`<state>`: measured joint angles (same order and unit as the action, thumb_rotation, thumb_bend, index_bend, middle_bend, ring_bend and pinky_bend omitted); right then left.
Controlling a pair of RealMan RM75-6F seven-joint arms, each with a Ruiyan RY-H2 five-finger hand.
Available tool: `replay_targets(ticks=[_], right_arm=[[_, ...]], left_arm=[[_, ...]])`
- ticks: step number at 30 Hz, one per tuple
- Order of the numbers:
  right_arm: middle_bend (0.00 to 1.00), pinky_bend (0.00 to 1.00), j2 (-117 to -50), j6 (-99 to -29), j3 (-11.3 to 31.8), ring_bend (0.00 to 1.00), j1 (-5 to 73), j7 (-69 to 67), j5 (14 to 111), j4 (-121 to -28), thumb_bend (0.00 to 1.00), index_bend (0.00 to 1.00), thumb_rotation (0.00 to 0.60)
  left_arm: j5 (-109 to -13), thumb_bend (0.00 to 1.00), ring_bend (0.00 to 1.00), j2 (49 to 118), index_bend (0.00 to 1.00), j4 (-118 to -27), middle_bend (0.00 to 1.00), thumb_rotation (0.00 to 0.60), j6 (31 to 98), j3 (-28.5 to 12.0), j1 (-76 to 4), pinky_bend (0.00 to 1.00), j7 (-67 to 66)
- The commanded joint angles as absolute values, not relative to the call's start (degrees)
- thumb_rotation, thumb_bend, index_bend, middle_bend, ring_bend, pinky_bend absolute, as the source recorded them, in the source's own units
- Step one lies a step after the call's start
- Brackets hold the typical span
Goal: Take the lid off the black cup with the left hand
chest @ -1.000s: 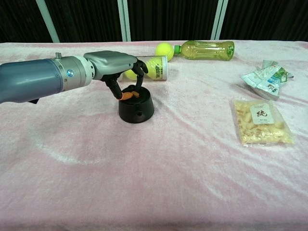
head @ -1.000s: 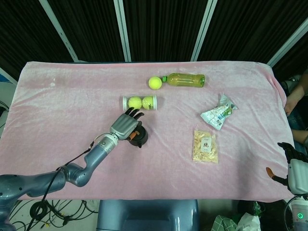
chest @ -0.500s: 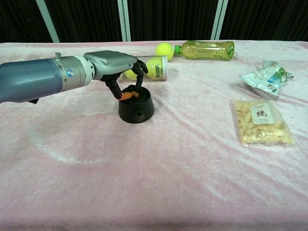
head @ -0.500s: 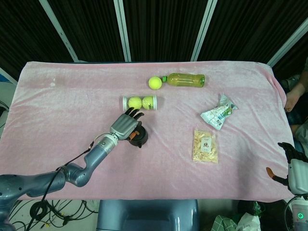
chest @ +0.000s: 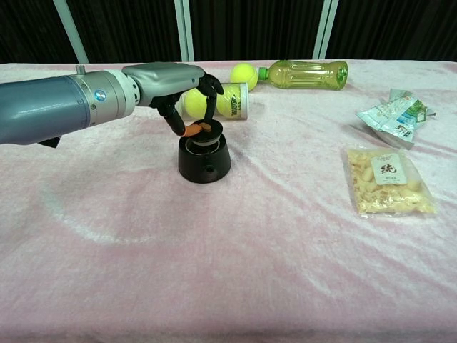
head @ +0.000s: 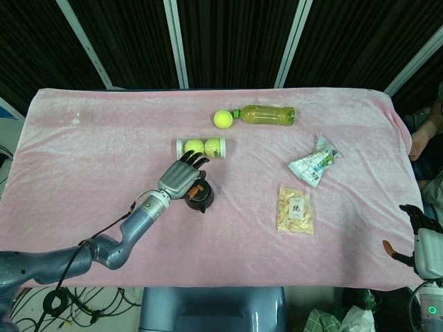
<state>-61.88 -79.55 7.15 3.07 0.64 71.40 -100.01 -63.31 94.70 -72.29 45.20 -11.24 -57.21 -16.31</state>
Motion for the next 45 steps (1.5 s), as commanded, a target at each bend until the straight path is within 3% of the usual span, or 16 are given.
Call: replay_targets(ticks=[1, 9, 18, 35, 41, 45], right_arm=[[0.16, 0.18, -61.92, -79.58, 7.15, 0.22, 3.06, 0.64, 71.41, -100.00, 0.15, 0.21, 0.600], [0.16, 0.18, -61.89, -79.46, 7.25, 0.22, 3.05, 0.43, 71.06, -99.89, 0.15, 0.21, 0.600], [0.16, 0.18, -61.95, -79.59, 7.17, 0.22, 3.07, 0.88, 71.25, -100.04, 0.15, 0.21, 0.600], [0.16, 0.18, -61.78, -79.32, 7.28, 0.22, 3.11, 0.64, 70.92, -99.99, 0.15, 0.21, 0.600], [0.16, 0.18, -61.70, -79.33, 7.18, 0.22, 3.17, 0.61, 71.33, -99.82, 0.15, 0.21, 0.600], [0.16, 0.18, -61.86, -79.44, 7.14, 0.22, 3.18, 0.59, 71.56, -99.73, 0.15, 0.21, 0.600]], left_arm=[[-64.02, 0.42, 0.00, 93.94, 0.55, -73.32, 0.12, 0.600, 46.09, -11.73, -56.91, 0.00, -15.50], [-65.05, 0.42, 0.00, 89.46, 0.56, -77.80, 0.13, 0.600, 48.05, -11.97, -55.22, 0.00, -14.44], [-64.54, 0.42, 0.00, 83.96, 0.56, -79.65, 0.12, 0.600, 48.26, -7.95, -50.75, 0.00, -13.90], [-67.50, 0.42, 0.00, 93.99, 0.55, -62.47, 0.12, 0.600, 43.37, -4.92, -49.86, 0.00, -7.18], [-69.01, 0.37, 0.00, 95.16, 0.38, -60.20, 0.09, 0.600, 42.31, -4.44, -49.75, 0.00, -5.67], [-69.60, 0.20, 0.00, 94.49, 0.16, -60.77, 0.06, 0.600, 41.98, -4.72, -49.87, 0.00, -5.30]])
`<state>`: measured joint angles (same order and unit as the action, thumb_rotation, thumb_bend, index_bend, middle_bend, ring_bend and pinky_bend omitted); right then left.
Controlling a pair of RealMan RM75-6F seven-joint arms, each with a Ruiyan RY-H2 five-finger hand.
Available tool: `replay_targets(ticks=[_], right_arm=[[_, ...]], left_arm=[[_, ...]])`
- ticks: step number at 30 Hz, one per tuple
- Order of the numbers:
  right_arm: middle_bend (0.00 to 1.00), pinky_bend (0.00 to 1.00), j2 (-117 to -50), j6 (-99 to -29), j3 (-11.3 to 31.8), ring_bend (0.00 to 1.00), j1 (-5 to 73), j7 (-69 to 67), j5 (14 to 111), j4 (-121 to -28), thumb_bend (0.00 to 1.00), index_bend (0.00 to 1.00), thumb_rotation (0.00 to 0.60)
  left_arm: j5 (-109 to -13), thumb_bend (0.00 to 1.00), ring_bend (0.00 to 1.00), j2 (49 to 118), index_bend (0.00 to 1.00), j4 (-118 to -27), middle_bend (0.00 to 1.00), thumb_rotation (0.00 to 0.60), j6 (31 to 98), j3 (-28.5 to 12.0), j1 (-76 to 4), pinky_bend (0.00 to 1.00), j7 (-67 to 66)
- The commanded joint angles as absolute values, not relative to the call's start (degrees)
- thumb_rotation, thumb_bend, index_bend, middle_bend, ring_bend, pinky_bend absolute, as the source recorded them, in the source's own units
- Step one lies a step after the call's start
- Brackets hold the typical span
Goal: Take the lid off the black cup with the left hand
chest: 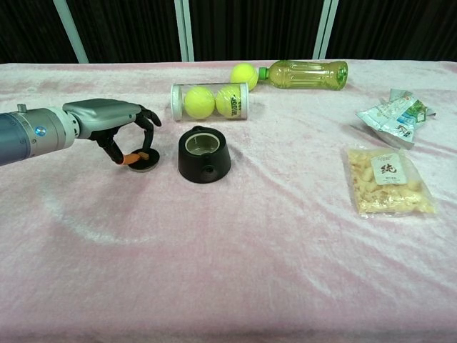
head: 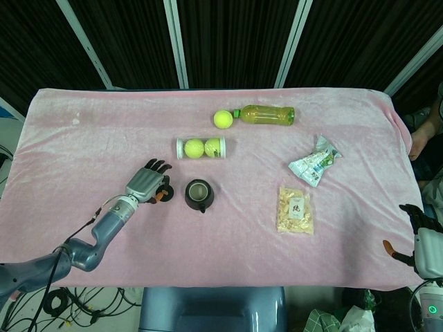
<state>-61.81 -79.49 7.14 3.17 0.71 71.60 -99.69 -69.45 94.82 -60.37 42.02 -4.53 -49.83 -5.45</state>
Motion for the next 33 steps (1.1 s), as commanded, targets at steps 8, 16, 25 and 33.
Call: replay_targets(ticks=[8, 16, 25, 33], right_arm=[[0.16, 0.18, -61.88, -79.45, 7.16, 0.22, 3.18, 0.37, 71.63, -99.69, 0.15, 0.21, 0.600], [0.16, 0.18, -61.77, -79.32, 7.31, 0.22, 3.14, 0.01, 71.17, -99.76, 0.15, 0.21, 0.600], [0.16, 0.18, -61.92, -79.67, 7.60, 0.22, 3.35, 0.98, 71.10, -99.27, 0.15, 0.21, 0.600], [0.16, 0.18, -62.18, -80.48, 7.35, 0.22, 3.28, 1.78, 72.18, -99.05, 0.15, 0.21, 0.600]], left_arm=[[-70.71, 0.16, 0.00, 88.82, 0.10, -69.07, 0.04, 0.600, 45.45, -8.22, -49.28, 0.00, -1.47], [-71.60, 0.16, 0.00, 76.50, 0.13, -84.34, 0.03, 0.600, 53.07, -9.09, -45.14, 0.00, -5.83], [-79.82, 0.16, 0.00, 57.05, 0.14, -108.22, 0.03, 0.600, 72.31, 0.57, -28.79, 0.00, -13.72], [-84.07, 0.16, 0.00, 52.09, 0.14, -109.40, 0.03, 0.600, 81.45, 7.35, -18.18, 0.00, -7.20]])
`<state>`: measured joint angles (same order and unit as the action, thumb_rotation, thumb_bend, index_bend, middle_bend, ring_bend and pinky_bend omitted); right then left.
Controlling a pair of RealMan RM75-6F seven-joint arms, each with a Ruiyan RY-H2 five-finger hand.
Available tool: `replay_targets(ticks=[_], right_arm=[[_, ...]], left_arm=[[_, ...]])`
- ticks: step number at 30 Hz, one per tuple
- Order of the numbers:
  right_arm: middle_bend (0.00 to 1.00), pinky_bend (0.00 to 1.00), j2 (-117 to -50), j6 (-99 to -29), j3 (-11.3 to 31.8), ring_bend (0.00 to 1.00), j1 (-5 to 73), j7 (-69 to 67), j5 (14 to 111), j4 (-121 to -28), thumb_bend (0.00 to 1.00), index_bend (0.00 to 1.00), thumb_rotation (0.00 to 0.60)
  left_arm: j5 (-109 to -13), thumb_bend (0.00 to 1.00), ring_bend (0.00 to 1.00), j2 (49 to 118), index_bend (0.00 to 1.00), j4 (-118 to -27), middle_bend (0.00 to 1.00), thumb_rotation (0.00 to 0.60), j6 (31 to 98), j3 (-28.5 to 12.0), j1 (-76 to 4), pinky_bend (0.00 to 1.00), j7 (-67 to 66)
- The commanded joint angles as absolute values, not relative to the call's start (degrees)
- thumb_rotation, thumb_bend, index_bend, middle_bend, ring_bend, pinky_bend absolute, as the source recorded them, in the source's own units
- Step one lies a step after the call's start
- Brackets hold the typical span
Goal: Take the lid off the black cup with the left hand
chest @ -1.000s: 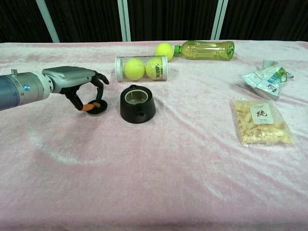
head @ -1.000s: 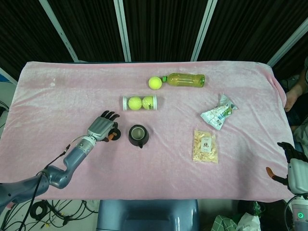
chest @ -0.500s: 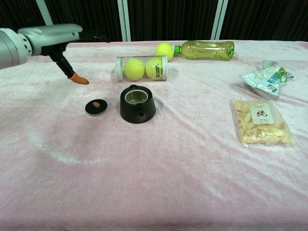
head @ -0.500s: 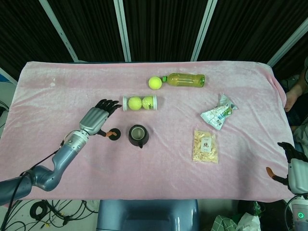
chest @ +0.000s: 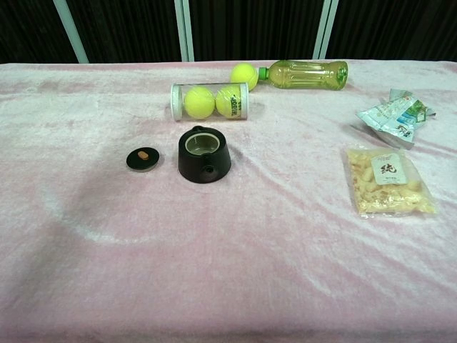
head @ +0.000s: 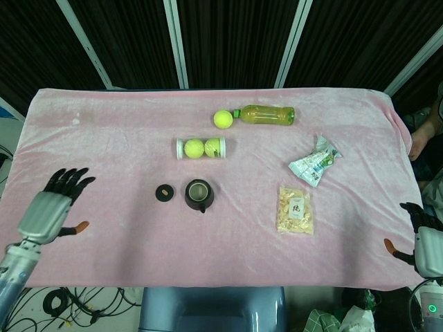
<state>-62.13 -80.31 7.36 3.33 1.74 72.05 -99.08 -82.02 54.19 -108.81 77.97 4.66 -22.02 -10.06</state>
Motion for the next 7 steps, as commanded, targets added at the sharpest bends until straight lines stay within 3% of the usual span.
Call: replay_targets(ticks=[1, 7], right_arm=[[0.16, 0.18, -62.22, -80.65, 7.36, 0.22, 3.21, 1.73, 72.21, -99.03, 0.15, 0.21, 0.600], [0.16, 0.18, -62.32, -80.76, 7.49, 0.22, 3.14, 1.34, 72.13, -98.93, 0.15, 0.21, 0.600]], left_arm=[[-84.74, 0.16, 0.00, 51.95, 0.14, -108.14, 0.02, 0.600, 83.15, 7.84, -16.75, 0.00, -6.04], [-86.29, 0.16, 0.00, 53.42, 0.14, -101.84, 0.02, 0.600, 85.22, 7.82, -14.21, 0.00, -0.74]])
